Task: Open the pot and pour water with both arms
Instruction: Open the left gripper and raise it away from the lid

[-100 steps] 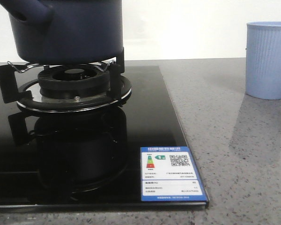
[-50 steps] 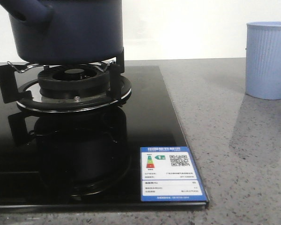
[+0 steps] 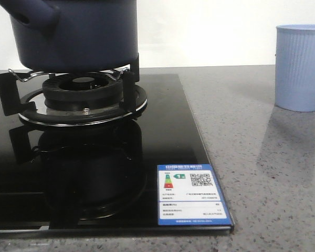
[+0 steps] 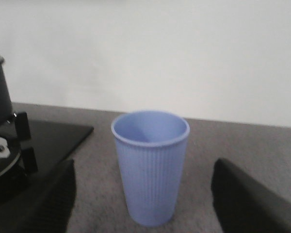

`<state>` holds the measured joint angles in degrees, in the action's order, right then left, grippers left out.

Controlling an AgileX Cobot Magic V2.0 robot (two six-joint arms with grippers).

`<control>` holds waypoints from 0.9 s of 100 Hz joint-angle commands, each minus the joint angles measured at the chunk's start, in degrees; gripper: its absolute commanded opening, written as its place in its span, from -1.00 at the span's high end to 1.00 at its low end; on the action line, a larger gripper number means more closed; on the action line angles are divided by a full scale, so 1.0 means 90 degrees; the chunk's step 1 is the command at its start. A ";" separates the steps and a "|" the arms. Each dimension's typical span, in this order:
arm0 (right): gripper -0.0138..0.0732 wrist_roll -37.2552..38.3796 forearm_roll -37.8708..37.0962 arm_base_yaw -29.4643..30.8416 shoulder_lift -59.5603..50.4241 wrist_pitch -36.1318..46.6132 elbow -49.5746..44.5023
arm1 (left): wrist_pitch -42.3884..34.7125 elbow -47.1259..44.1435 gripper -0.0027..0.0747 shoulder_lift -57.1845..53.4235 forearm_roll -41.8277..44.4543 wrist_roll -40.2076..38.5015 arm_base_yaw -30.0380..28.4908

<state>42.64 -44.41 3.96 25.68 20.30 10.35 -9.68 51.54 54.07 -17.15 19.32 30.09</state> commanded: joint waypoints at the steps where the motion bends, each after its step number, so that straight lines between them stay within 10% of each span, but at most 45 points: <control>1: 0.02 -0.0007 0.0085 0.0047 0.0013 0.0604 0.0516 | 0.0119 0.0240 -0.05 -0.0448 0.0044 0.0067 -0.0007; 13: 0.85 0.0219 0.0052 0.0047 -0.0013 0.0805 0.0759 | 0.0825 0.0109 0.70 -0.0952 0.0166 0.0073 -0.0091; 17: 0.82 0.0459 -0.0033 0.0047 -0.0044 0.0957 0.0759 | 0.0970 -0.0008 0.98 -0.1120 0.0212 0.0073 -0.0143; 90: 0.82 0.1377 -0.0771 0.0047 -0.2311 0.0416 -0.0986 | 0.0687 -0.4158 0.97 -0.6136 -0.0195 0.0059 -0.0635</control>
<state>54.70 -52.38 3.96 4.51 22.33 0.28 0.51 13.73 -0.16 -18.19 19.93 24.63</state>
